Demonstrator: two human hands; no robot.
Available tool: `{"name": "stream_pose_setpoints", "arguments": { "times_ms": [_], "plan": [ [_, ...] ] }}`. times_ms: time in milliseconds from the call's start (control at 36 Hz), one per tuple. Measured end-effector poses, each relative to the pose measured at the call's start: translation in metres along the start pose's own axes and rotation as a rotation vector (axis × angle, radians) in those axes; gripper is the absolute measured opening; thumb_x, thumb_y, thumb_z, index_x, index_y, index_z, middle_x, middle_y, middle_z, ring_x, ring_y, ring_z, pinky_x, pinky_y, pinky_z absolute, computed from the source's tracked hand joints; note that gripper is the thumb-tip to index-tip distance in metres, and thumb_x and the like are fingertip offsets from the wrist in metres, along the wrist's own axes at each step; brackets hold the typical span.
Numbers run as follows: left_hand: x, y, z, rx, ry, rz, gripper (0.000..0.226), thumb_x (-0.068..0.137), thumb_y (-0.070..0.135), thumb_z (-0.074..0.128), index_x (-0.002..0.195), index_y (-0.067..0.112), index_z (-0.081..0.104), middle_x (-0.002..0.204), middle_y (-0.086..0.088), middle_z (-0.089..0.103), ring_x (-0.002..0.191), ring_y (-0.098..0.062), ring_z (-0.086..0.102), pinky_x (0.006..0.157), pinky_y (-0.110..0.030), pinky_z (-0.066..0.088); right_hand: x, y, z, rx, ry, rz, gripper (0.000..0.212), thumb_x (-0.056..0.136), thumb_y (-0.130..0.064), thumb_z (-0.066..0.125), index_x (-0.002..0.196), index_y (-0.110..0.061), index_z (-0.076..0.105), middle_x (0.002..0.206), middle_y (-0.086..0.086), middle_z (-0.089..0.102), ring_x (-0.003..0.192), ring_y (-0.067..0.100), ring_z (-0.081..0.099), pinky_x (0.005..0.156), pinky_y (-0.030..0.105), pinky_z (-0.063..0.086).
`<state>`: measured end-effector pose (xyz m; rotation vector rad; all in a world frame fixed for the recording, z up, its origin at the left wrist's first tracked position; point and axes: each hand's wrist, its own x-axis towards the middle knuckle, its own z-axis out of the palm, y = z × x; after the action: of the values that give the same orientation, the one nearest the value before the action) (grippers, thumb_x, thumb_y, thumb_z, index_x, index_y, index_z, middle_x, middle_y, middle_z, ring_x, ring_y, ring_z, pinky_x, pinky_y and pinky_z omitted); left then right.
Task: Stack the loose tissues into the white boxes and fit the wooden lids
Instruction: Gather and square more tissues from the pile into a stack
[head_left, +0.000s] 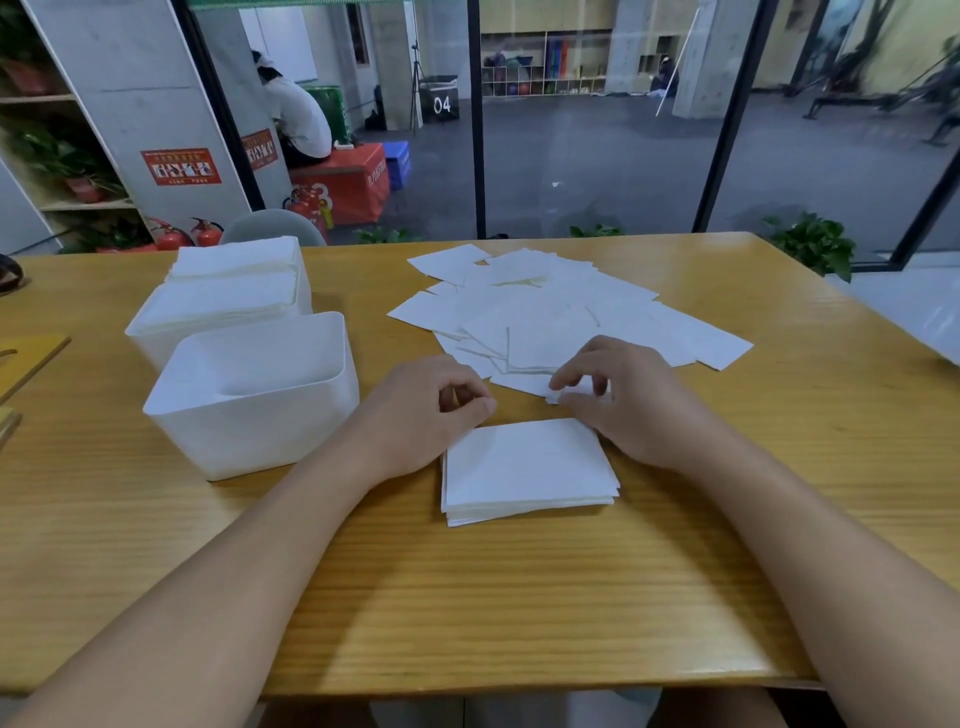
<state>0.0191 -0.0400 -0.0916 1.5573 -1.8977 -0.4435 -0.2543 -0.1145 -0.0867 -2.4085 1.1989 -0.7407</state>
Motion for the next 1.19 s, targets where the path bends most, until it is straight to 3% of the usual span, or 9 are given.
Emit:
{"name": "stream_pose_setpoints", "arguments": {
  "times_ms": [111, 333, 500, 667, 778, 889, 1028, 1111, 1194],
  "plan": [
    [0.001, 0.002, 0.005, 0.019, -0.056, 0.004, 0.01, 0.103, 0.046, 0.071, 0.097, 0.044, 0.078, 0.099, 0.017, 0.07, 0.093, -0.009, 0.064, 0.082, -0.033, 0.055, 0.012, -0.003, 0.015, -0.011, 0.047, -0.015, 0.009, 0.101, -0.033, 0.076, 0.109, -0.032, 0.081, 0.106, -0.019, 0.063, 0.088, -0.004, 0.057, 0.072, 0.012, 0.038],
    [0.001, 0.0, 0.009, 0.02, -0.081, 0.016, 0.008, 0.105, 0.04, 0.071, 0.104, 0.042, 0.078, 0.099, 0.018, 0.068, 0.094, -0.007, 0.064, 0.081, -0.026, 0.052, 0.034, 0.013, 0.023, -0.096, 0.155, 0.01, 0.025, 0.097, -0.04, 0.079, 0.12, -0.029, 0.078, 0.11, -0.012, 0.064, 0.102, 0.01, 0.053, 0.083, 0.026, 0.038],
    [0.001, 0.001, 0.013, 0.087, -0.075, 0.038, 0.013, 0.109, 0.04, 0.064, 0.112, 0.043, 0.076, 0.095, 0.02, 0.063, 0.091, -0.004, 0.061, 0.074, -0.017, 0.041, 0.055, 0.023, 0.009, -0.154, 0.279, 0.04, 0.023, 0.11, -0.037, 0.06, 0.126, -0.03, 0.075, 0.132, -0.008, 0.069, 0.126, 0.021, 0.056, 0.109, 0.044, 0.036],
    [0.002, -0.003, 0.012, 0.068, -0.143, 0.048, 0.041, 0.112, 0.059, 0.046, 0.105, 0.031, 0.074, 0.097, 0.009, 0.066, 0.096, -0.012, 0.063, 0.086, -0.041, 0.053, 0.069, 0.04, -0.002, -0.297, 0.028, 0.163, 0.055, 0.105, -0.051, 0.064, 0.156, -0.037, 0.049, 0.136, -0.012, 0.068, 0.134, 0.027, 0.053, 0.119, 0.05, 0.027],
    [0.003, -0.002, 0.006, -0.039, -0.228, 0.038, 0.05, 0.093, 0.088, 0.055, 0.116, 0.048, 0.075, 0.106, 0.015, 0.067, 0.102, -0.012, 0.065, 0.084, -0.032, 0.052, 0.072, 0.042, 0.0, -0.347, 0.057, 0.134, 0.055, 0.101, -0.053, 0.069, 0.151, -0.038, 0.054, 0.126, -0.012, 0.069, 0.126, 0.027, 0.057, 0.116, 0.049, 0.029],
    [0.001, -0.002, 0.007, 0.011, -0.266, 0.08, 0.046, 0.081, 0.081, 0.077, 0.12, 0.058, 0.072, 0.11, 0.021, 0.064, 0.109, -0.007, 0.062, 0.085, -0.021, 0.047, 0.073, 0.044, 0.001, -0.271, 0.103, 0.129, 0.045, 0.098, -0.045, 0.071, 0.141, -0.036, 0.065, 0.112, -0.012, 0.065, 0.111, 0.021, 0.054, 0.107, 0.041, 0.029],
    [0.0, 0.005, 0.013, 0.022, -0.254, 0.077, 0.041, 0.084, 0.077, 0.077, 0.12, 0.058, 0.071, 0.108, 0.019, 0.062, 0.112, -0.005, 0.059, 0.089, -0.026, 0.046, 0.072, 0.041, -0.003, -0.18, 0.167, 0.111, 0.009, 0.101, -0.036, 0.068, 0.101, -0.036, 0.077, 0.104, -0.012, 0.064, 0.103, 0.018, 0.049, 0.098, 0.037, 0.028],
    [0.002, 0.007, 0.018, 0.051, -0.254, 0.089, 0.039, 0.088, 0.075, 0.075, 0.123, 0.056, 0.071, 0.109, 0.023, 0.061, 0.115, -0.004, 0.057, 0.095, -0.03, 0.047, 0.068, 0.039, -0.007, -0.099, 0.169, 0.133, 0.006, 0.104, -0.036, 0.069, 0.098, -0.037, 0.072, 0.111, -0.013, 0.065, 0.106, 0.015, 0.047, 0.102, 0.039, 0.037],
    [0.005, 0.013, 0.02, 0.066, -0.247, 0.115, 0.042, 0.089, 0.072, 0.076, 0.126, 0.053, 0.071, 0.111, 0.025, 0.061, 0.115, -0.005, 0.057, 0.094, -0.027, 0.046, 0.061, 0.035, -0.015, 0.045, 0.159, 0.111, 0.008, 0.102, -0.032, 0.073, 0.095, -0.036, 0.075, 0.103, -0.016, 0.074, 0.103, 0.012, 0.064, 0.087, 0.036, 0.052]
  ]
}}
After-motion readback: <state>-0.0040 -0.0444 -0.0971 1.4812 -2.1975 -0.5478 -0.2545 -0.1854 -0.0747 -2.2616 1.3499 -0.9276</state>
